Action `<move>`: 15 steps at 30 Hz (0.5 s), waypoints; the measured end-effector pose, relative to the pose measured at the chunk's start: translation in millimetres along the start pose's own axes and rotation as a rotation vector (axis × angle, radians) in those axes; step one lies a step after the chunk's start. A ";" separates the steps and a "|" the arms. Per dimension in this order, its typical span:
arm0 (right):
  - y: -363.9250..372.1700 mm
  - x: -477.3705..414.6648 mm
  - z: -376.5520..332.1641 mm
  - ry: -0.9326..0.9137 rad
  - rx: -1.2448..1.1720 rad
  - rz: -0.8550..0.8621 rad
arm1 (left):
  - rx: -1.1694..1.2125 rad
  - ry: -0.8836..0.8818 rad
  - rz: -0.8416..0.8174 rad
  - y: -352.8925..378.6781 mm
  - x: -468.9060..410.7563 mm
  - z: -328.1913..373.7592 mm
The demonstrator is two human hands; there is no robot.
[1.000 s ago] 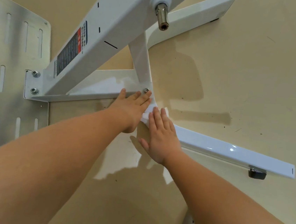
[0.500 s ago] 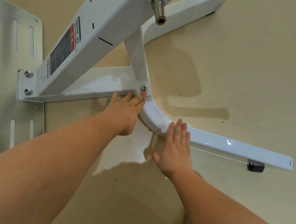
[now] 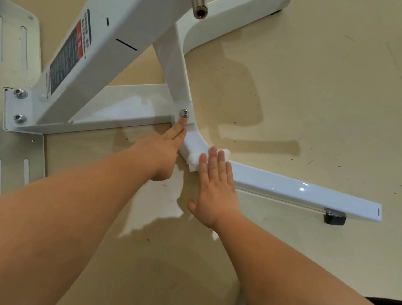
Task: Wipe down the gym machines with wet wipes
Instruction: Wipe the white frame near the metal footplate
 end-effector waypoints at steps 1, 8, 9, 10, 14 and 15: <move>2.6 9.3 13.6 0.045 -0.004 0.017 | 0.000 -0.008 -0.006 -0.6 0.6 0.7; -2.3 30.4 59.4 0.362 -0.103 0.124 | 0.010 -0.016 -0.002 -2.4 0.2 5.7; -3.0 24.9 51.4 0.364 -0.117 0.120 | 0.012 -0.017 -0.002 -2.0 0.3 4.7; -3.2 18.4 39.7 0.337 -0.109 0.098 | 0.014 -0.019 -0.001 -1.6 0.8 4.3; -3.3 -7.8 -17.1 0.060 -0.044 -0.011 | 0.005 -0.020 0.013 -2.3 1.1 7.3; -4.0 -11.8 -24.3 0.028 -0.054 -0.009 | 0.006 -0.026 0.017 -2.6 0.8 7.9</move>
Point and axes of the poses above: each hand's wrist, its own x-axis away from the middle knuckle, its own y-axis out of the palm, z = x × y, the point moved 2 cm from there along -x, towards the middle knuckle, and after that the axes turned 10 degrees about -x, right-handed, at the moved point
